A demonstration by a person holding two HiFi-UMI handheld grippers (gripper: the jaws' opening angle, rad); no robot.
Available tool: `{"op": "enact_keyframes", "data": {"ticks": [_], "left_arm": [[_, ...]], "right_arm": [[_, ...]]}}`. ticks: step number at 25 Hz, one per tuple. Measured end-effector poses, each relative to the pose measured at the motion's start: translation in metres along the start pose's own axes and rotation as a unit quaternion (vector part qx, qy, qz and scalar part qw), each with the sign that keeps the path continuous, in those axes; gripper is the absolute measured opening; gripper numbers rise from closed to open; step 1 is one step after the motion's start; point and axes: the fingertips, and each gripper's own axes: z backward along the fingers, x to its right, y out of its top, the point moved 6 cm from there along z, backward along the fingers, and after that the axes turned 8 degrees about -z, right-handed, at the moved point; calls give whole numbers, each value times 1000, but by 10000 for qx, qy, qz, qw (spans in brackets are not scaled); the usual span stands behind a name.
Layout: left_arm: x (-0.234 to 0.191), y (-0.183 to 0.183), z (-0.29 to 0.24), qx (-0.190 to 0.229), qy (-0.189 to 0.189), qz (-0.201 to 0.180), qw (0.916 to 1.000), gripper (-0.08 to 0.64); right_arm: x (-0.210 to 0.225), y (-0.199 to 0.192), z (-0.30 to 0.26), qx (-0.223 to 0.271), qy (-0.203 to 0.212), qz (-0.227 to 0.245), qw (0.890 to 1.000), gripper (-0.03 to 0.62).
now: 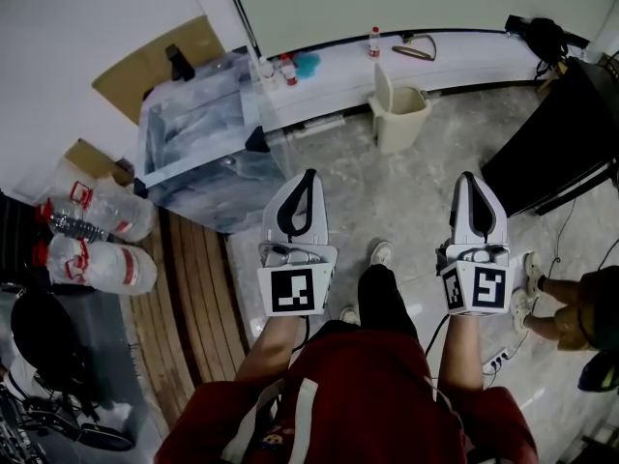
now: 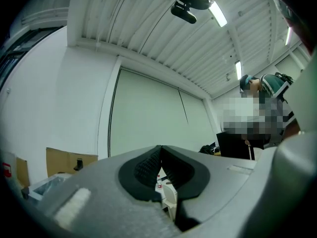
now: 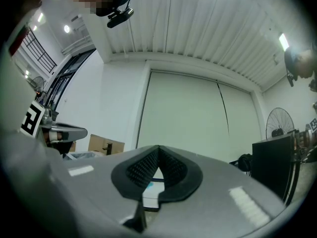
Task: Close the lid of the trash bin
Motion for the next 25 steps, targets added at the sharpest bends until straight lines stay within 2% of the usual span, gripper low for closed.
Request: {"op": "enact_keyframes", "data": {"ticks": [9,17,25], "left_arm": [[-9,-17,-67,11,-34,8,10000,5],[-2,-33,-160,-188,-165,-9,9997,5],[6,-43,-254,-194,-216,37,9996,5]], "right_arm": [[29,-21,-59,-55,-39,-43,10000,0],[82,-35,-132,-173,-161,-124,9996,0],[136,-43,-203,-263,-204,-97,9994,0]]}}
